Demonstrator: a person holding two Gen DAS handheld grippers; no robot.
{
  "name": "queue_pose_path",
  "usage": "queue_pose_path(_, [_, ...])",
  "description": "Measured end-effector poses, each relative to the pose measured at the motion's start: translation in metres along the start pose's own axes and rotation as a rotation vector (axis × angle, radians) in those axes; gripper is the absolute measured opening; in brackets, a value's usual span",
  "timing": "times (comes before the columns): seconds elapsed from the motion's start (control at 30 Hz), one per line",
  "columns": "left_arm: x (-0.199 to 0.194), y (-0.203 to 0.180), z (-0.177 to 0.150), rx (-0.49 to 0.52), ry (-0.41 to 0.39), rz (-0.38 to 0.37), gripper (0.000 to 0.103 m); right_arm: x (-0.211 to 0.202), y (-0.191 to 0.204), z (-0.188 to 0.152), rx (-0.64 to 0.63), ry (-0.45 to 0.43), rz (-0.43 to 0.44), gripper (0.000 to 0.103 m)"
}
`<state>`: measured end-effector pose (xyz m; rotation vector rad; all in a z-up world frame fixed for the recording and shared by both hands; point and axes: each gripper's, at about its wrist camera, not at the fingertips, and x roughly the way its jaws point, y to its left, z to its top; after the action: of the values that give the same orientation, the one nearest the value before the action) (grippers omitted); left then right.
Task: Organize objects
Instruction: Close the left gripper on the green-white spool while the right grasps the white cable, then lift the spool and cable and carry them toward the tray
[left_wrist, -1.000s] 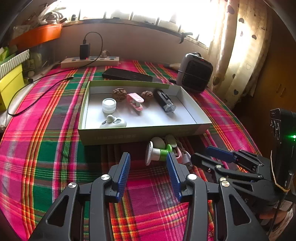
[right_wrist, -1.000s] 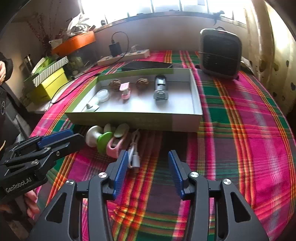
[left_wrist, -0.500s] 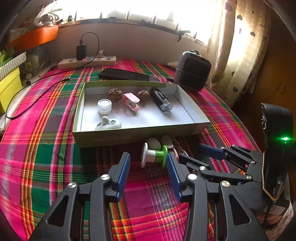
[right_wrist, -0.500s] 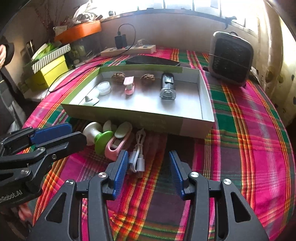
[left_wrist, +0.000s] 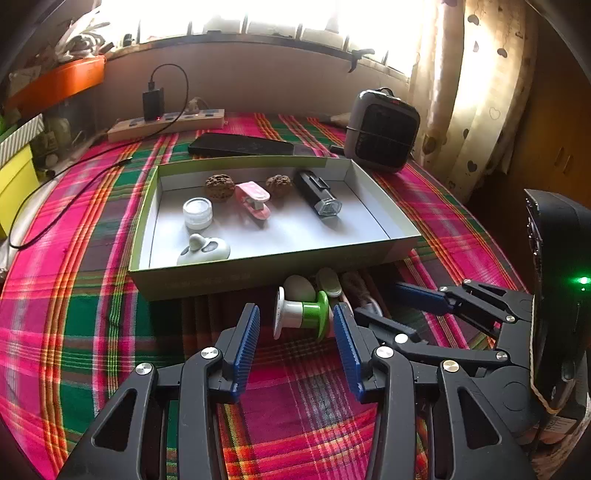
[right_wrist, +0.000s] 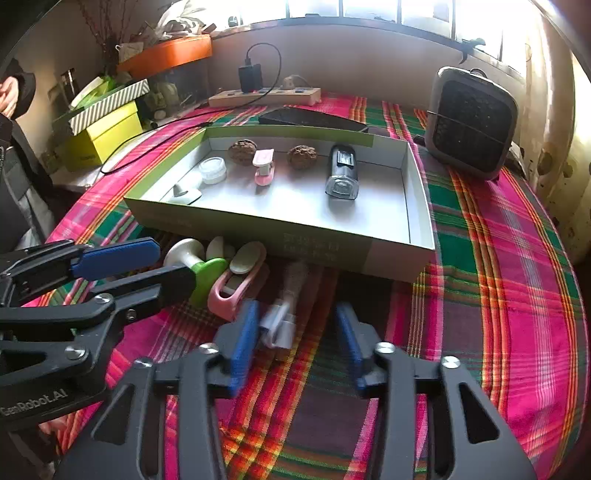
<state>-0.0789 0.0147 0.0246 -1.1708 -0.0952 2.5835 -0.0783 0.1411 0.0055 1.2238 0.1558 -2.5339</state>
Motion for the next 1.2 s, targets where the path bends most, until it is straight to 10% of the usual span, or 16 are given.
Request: queue_pose_path(1.2, [0.014,0.0,0.001,-0.005,0.019,0.018,0.031,-0.008,-0.029,-0.008,0.048,-0.01,-0.066,0.021])
